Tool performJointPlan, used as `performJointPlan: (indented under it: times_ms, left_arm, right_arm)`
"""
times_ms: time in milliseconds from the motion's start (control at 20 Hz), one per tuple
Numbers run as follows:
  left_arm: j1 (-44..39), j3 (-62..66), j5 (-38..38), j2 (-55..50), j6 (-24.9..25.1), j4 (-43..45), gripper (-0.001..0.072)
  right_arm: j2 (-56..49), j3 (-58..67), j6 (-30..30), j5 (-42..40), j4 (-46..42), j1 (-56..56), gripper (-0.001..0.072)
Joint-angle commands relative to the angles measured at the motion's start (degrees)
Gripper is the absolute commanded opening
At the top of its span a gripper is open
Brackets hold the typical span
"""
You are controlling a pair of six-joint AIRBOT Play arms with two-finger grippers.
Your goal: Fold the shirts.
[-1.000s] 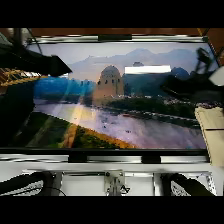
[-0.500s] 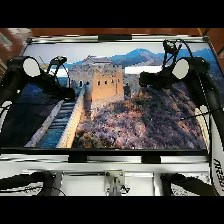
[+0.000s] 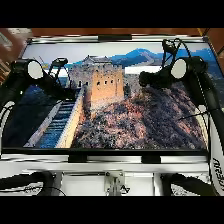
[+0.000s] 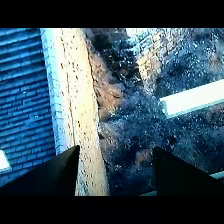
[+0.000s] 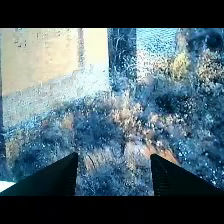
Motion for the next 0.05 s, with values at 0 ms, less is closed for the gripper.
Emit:
performJointPlan:
  times_ms: [0]
  left_arm:
    - [0.0,0.0,1.0,0.0,1.6,0.2,0.0552]
  right_arm:
    - [0.0,0.0,0.0,0.0,-0.2,0.0,0.0571]
